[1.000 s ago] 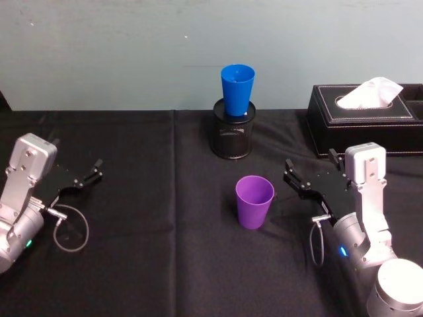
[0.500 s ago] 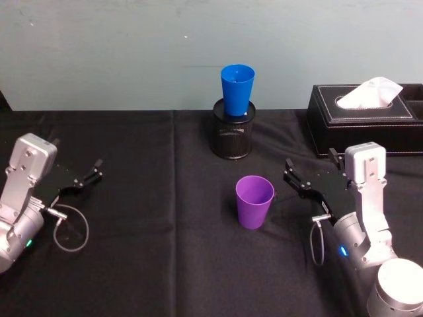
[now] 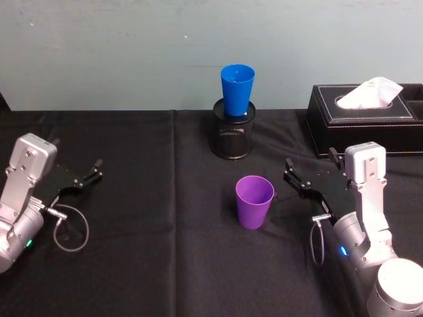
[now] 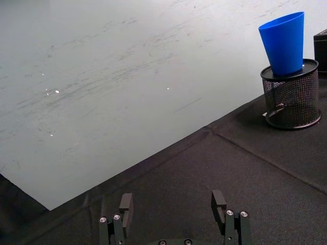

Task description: Pick up one cup with a gripper and tap it against the other cup.

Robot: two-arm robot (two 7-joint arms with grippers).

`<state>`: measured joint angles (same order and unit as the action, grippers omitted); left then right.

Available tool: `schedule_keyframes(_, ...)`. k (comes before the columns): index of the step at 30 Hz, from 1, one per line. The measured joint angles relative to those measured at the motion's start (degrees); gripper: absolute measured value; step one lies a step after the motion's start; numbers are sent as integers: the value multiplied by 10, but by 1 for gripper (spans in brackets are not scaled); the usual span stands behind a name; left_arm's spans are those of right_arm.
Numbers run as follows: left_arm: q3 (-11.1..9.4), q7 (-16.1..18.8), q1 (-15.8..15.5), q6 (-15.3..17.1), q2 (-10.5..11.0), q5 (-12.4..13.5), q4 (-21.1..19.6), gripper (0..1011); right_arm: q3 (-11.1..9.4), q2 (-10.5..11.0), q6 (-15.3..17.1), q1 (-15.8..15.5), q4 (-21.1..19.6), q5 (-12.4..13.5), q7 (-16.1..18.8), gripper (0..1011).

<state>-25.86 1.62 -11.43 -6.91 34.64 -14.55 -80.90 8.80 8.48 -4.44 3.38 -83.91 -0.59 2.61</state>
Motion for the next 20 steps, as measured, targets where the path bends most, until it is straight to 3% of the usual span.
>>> schedule_keyframes(20,0,0,0,0,0,0,0,1000,0,0,0,0,0,0,0,1003)
